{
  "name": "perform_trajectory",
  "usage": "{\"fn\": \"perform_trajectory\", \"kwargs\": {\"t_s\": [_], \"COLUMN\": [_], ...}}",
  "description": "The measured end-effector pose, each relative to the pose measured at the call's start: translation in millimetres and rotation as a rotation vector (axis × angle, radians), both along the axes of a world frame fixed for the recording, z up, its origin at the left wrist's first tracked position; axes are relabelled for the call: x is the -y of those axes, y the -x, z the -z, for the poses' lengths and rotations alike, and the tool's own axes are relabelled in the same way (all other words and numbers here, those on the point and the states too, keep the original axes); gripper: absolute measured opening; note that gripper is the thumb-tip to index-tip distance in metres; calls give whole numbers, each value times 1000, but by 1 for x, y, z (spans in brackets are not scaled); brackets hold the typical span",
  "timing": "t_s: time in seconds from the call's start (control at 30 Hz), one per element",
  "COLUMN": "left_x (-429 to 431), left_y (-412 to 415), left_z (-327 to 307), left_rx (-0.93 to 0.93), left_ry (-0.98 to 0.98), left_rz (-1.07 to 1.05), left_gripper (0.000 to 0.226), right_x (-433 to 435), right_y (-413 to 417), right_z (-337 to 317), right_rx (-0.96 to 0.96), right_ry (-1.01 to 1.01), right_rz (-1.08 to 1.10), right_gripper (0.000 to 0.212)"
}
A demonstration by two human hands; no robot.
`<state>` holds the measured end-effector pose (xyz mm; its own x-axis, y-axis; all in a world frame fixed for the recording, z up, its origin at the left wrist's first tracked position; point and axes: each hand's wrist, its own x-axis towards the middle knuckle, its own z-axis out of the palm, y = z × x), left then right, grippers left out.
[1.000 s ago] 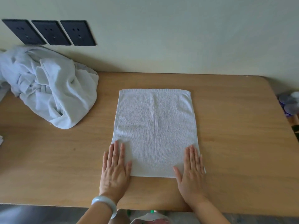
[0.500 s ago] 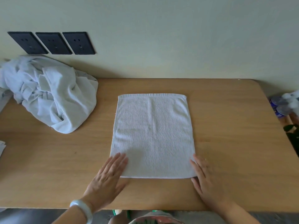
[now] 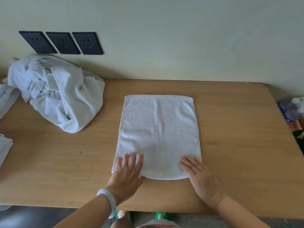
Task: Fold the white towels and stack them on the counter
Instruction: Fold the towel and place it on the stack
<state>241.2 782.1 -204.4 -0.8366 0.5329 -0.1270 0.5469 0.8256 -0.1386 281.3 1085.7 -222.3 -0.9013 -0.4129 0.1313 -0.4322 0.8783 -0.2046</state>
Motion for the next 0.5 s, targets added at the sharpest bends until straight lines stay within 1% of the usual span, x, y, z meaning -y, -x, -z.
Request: {"fn": "perform_trajectory", "kwargs": {"t_s": [0.1,0.13,0.2,0.3,0.33,0.4,0.43,0.5], "left_x": [-12,-14,-12,3,10,26,33,41], "left_y": [2,4,12,24,26,30,32,34], "left_z": [-2,-2,-6,-13,-16,-23,-29,-47], "left_rx": [-1,-4,-4,64,124,237,350,707], "left_ry": [-42,-43,-47,-188,-265,-400,-431,-435], "left_rz": [3,46,115,127,96,-12,-63,-160], "left_gripper": [85,84,74,62,64,76,77,60], "right_x": [-3,-7,-16,-28,-31,-37,-41,-46], "right_y": [4,5,8,13,14,16,17,23], "right_z": [-7,-10,-17,-30,-32,-43,-49,-65], "right_rx": [88,114,145,191,239,423,550,799], "right_ry": [91,98,88,113,140,223,259,233], "right_rz": [60,61,43,29,36,72,77,94], "right_gripper": [51,48,38,47,48,48,44,27]}}
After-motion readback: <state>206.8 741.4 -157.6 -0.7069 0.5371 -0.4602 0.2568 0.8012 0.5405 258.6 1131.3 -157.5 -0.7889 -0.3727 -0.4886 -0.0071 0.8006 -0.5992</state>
